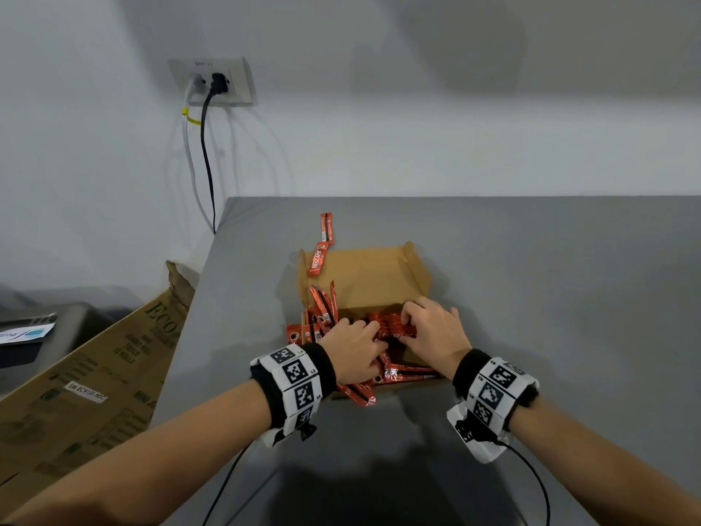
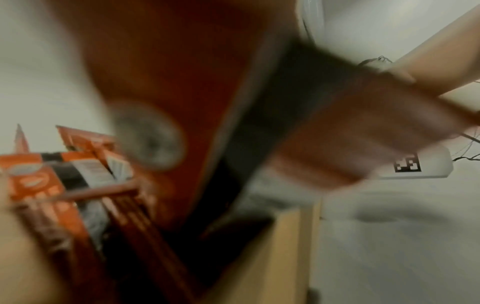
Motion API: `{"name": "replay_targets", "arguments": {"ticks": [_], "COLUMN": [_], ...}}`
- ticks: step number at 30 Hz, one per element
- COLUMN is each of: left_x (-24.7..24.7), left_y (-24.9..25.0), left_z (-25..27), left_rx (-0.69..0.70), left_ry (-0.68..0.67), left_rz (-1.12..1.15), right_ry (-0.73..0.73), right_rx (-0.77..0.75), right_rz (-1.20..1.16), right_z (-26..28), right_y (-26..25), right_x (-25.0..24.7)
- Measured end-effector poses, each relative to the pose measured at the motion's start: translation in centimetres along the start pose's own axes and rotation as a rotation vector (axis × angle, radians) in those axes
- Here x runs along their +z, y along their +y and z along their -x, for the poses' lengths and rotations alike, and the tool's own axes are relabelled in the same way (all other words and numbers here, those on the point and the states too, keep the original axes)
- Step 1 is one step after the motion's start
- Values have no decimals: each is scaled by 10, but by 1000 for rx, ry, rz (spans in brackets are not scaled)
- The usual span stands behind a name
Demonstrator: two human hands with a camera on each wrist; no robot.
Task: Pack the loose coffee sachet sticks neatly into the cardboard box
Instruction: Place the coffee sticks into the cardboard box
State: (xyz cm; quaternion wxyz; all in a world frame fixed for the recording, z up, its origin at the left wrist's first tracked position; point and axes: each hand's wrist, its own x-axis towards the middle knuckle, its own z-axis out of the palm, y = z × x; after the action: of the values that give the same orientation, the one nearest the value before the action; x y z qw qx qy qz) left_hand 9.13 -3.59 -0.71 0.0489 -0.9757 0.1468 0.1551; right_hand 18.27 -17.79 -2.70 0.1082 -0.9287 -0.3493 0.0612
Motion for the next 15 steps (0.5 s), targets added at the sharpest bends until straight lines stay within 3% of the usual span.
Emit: {"name": "replay_targets", "arguments": {"ticks": [15], "left_x": [-7], "left_y": [-7], "left_z": [1], "left_rx": [-10], "left_ry": [-22], "left_rz": [136], "right_ry": [-21], "right_rx": [1], "right_rz": [138], "right_z": [-2], "right_y": [-4], "right_x": [0]}}
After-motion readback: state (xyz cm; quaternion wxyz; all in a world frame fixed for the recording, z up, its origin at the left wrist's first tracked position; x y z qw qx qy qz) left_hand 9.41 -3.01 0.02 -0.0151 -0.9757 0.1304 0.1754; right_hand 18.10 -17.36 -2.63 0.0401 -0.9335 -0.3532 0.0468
